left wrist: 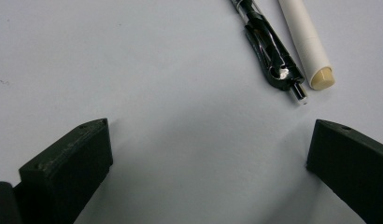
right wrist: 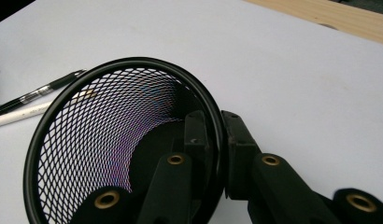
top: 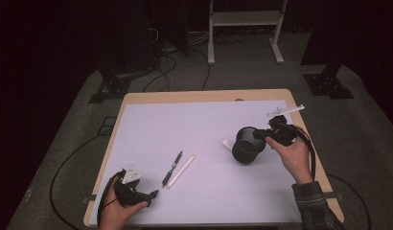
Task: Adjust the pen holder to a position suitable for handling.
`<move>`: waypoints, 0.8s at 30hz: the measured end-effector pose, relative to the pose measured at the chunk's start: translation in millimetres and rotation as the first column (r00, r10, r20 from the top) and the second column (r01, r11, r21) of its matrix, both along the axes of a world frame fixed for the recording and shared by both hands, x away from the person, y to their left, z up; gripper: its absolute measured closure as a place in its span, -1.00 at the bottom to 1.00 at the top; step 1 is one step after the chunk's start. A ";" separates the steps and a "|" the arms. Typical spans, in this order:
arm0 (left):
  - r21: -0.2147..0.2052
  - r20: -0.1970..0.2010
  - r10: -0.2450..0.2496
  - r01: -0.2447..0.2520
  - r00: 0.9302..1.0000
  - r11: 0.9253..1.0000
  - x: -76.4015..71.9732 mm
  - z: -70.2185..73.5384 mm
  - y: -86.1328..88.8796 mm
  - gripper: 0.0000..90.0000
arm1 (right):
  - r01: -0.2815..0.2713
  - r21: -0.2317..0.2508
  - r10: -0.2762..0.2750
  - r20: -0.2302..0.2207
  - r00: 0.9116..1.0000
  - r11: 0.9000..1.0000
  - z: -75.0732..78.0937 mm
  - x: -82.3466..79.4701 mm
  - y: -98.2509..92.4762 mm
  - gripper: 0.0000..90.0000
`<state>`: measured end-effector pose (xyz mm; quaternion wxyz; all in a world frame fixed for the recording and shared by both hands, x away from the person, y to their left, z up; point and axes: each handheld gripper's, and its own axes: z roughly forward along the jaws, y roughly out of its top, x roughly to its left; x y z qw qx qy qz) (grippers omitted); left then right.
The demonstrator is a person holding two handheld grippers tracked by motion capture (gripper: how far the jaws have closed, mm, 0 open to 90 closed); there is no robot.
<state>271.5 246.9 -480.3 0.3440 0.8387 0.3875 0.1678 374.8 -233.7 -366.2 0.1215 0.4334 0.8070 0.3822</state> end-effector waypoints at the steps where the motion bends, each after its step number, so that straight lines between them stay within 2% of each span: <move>1: 0.000 0.000 0.000 0.000 1.000 1.000 0.0 0.0 0.0 -1.00 | -0.006 -0.001 0.006 0.000 1.000 1.000 -0.3 -0.9 1.4 0.80; 14: 0.004 0.003 -0.003 0.003 1.000 1.000 0.3 0.1 0.2 -1.00 | -0.067 0.022 0.067 0.001 0.998 0.998 0.8 -18.2 16.6 0.80; 24: -0.003 0.002 0.002 -0.002 1.000 1.000 0.0 -0.1 -0.3 -1.00 | -0.128 0.014 0.129 -0.006 0.992 0.992 1.0 -29.0 29.7 0.80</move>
